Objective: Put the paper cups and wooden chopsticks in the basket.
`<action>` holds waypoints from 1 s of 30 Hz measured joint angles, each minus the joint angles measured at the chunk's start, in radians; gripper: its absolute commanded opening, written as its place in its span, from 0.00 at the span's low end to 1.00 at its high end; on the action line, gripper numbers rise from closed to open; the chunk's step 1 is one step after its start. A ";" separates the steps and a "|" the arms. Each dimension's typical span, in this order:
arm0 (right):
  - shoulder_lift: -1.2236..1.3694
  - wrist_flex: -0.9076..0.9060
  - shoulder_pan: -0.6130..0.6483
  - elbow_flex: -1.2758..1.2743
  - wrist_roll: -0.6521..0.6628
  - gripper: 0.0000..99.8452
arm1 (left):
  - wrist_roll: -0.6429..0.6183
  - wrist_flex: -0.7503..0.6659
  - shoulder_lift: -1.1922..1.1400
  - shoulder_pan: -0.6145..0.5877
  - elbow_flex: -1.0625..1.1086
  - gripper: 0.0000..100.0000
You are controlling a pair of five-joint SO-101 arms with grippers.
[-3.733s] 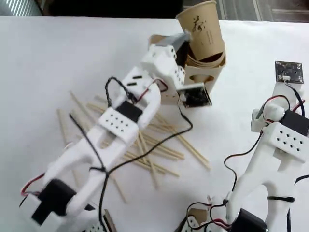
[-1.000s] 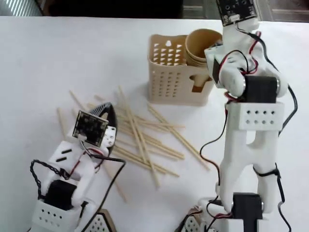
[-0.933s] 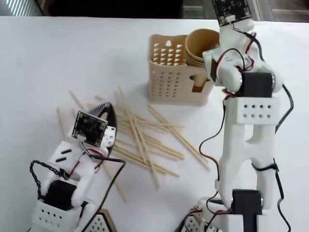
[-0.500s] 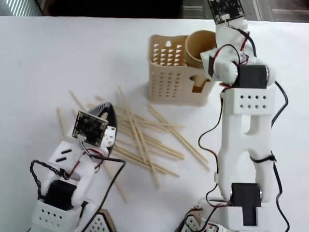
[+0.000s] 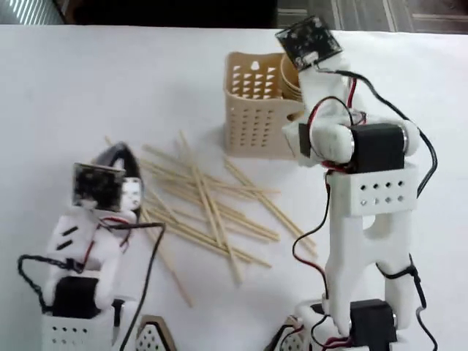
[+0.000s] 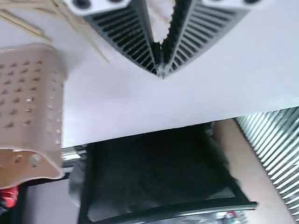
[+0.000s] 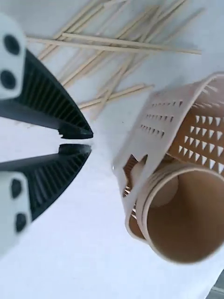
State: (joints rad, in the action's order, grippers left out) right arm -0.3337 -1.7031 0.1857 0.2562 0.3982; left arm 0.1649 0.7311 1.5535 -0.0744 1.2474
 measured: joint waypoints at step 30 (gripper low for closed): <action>0.393 0.308 0.585 -0.361 -0.290 0.12 | 0.049 0.233 0.000 -0.377 0.169 0.16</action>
State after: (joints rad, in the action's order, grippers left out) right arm 0.0591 -1.3947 0.7702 -0.1043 0.1082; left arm 0.2140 0.9643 1.5535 -0.4519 1.4162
